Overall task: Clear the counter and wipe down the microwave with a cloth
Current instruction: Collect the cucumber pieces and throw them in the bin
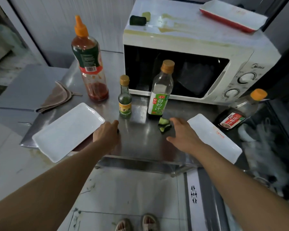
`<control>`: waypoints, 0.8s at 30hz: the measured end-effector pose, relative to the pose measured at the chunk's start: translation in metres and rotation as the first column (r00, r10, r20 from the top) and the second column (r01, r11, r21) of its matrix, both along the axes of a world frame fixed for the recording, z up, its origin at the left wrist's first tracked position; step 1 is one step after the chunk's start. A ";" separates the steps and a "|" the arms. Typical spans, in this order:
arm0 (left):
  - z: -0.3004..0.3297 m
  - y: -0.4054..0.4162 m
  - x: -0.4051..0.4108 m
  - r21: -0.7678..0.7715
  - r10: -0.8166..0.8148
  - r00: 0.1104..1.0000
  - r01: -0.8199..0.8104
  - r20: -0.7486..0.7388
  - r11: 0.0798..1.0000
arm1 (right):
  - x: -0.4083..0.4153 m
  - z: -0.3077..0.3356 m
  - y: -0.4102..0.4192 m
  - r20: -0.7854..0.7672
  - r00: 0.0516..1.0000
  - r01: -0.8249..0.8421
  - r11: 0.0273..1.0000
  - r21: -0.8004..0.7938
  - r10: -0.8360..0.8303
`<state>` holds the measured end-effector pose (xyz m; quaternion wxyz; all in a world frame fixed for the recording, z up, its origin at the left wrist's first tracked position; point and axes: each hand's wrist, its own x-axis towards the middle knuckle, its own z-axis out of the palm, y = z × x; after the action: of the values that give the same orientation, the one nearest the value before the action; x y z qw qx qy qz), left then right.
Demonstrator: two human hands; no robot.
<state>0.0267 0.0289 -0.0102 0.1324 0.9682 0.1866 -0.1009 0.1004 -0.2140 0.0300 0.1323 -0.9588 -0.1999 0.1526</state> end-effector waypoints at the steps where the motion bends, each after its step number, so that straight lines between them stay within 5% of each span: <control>1: -0.001 -0.001 0.001 0.012 0.001 1.000 -0.001 -0.001 1.000 | 0.004 -0.003 -0.001 0.005 1.000 -0.004 1.000 -0.001 0.004; 9: -0.007 -0.006 0.006 0.074 -0.003 1.000 0.005 -0.028 0.997 | 0.031 -0.023 0.001 0.003 0.997 -0.083 0.996 0.017 0.083; 24: 0.005 -0.038 0.021 -0.094 0.070 0.992 -0.060 0.104 0.994 | 0.046 -0.058 0.013 0.004 0.992 -0.122 0.984 0.133 0.123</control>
<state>0.0473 -0.0089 -0.0056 0.1892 0.9586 0.2059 -0.0528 0.1465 -0.2010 -0.0282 0.1866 -0.9334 -0.2679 0.1489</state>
